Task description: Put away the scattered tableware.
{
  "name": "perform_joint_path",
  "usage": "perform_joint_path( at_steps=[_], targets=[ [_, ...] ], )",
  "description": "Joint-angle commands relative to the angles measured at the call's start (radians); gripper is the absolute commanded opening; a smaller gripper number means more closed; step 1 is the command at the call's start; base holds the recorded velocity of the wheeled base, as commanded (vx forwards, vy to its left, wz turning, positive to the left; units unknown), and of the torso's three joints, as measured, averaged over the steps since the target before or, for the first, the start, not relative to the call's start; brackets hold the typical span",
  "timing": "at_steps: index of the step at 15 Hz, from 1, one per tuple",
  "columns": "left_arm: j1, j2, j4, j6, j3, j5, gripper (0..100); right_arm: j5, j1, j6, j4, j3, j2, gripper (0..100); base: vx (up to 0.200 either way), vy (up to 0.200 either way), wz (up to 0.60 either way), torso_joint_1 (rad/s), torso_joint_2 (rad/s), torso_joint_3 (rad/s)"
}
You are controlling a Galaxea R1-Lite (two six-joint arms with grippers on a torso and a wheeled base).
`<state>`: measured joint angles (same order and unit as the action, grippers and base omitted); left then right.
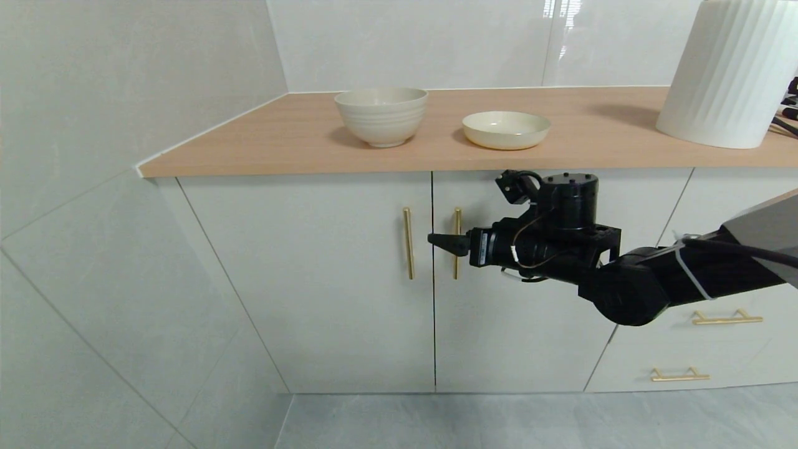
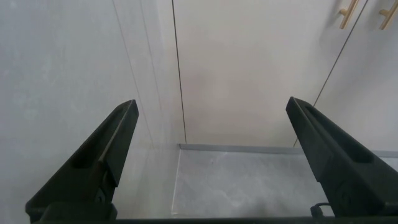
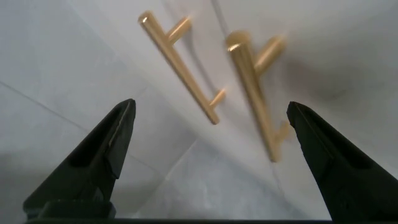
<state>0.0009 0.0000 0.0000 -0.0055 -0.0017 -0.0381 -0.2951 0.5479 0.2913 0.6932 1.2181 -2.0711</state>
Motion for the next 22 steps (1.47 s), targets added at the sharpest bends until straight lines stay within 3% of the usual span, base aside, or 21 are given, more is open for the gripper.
perform_joint_path(
  at_steps=[1,13,22],
  targets=[
    [0.001,0.002,0.0,-0.001,0.0,0.0,100,0.001,0.012,0.011,0.011,0.003,-0.026,100,0.0,0.0,0.0,0.0,0.0,0.0],
    [0.001,0.002,0.0,-0.001,0.0,0.0,100,0.03,0.04,0.085,0.083,-0.006,-0.034,100,0.0,0.0,0.0,0.0,0.0,0.0],
    [0.001,0.002,0.0,-0.001,0.0,0.0,100,-0.133,0.061,0.081,0.091,-0.244,0.149,100,0.0,0.0,0.0,0.0,0.0,0.0]
  ],
)
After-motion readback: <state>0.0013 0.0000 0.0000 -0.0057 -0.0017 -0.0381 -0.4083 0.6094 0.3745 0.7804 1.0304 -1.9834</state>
